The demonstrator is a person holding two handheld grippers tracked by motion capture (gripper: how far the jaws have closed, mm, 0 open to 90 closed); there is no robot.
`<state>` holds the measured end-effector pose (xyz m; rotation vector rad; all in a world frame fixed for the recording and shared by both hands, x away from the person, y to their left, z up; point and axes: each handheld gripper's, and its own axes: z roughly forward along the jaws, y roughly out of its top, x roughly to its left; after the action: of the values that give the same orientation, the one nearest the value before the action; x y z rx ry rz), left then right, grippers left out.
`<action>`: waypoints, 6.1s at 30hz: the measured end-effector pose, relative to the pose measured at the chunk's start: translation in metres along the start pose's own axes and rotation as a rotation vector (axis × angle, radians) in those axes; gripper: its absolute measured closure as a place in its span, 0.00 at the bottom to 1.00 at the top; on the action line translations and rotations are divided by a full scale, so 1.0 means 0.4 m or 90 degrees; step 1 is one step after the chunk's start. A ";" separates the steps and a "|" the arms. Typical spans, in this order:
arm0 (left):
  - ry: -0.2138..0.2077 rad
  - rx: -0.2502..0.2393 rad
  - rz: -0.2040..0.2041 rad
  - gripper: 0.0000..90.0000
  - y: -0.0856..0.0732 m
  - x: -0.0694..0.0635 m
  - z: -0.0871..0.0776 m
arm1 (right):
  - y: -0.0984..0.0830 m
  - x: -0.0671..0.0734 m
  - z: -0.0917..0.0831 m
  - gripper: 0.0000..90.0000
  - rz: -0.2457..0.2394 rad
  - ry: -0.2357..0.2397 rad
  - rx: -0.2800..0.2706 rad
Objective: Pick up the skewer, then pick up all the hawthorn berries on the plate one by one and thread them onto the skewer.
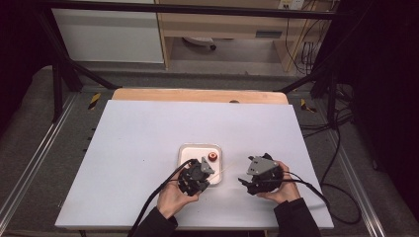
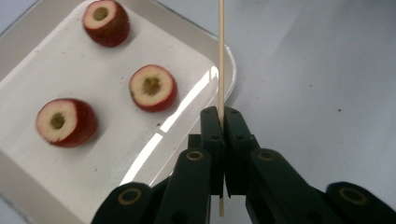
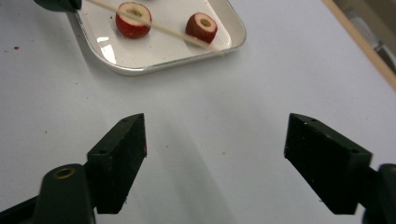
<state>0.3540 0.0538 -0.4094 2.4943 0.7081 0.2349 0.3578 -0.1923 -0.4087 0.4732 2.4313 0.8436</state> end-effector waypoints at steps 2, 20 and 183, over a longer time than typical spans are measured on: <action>0.013 -0.025 -0.017 0.98 -0.018 0.000 -0.007 | -0.006 -0.001 0.002 0.22 0.012 0.003 0.001; 0.099 -0.221 -0.156 0.98 -0.173 -0.017 -0.068 | -0.043 -0.017 0.020 0.04 0.208 0.052 0.033; 0.070 -0.337 -0.282 0.98 -0.199 -0.065 -0.004 | 0.156 0.017 0.111 0.68 0.617 0.118 -0.400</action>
<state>0.2968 0.0983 -0.4516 1.7881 1.0630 0.3439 0.3872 -0.1219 -0.4005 1.3783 1.8268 2.0118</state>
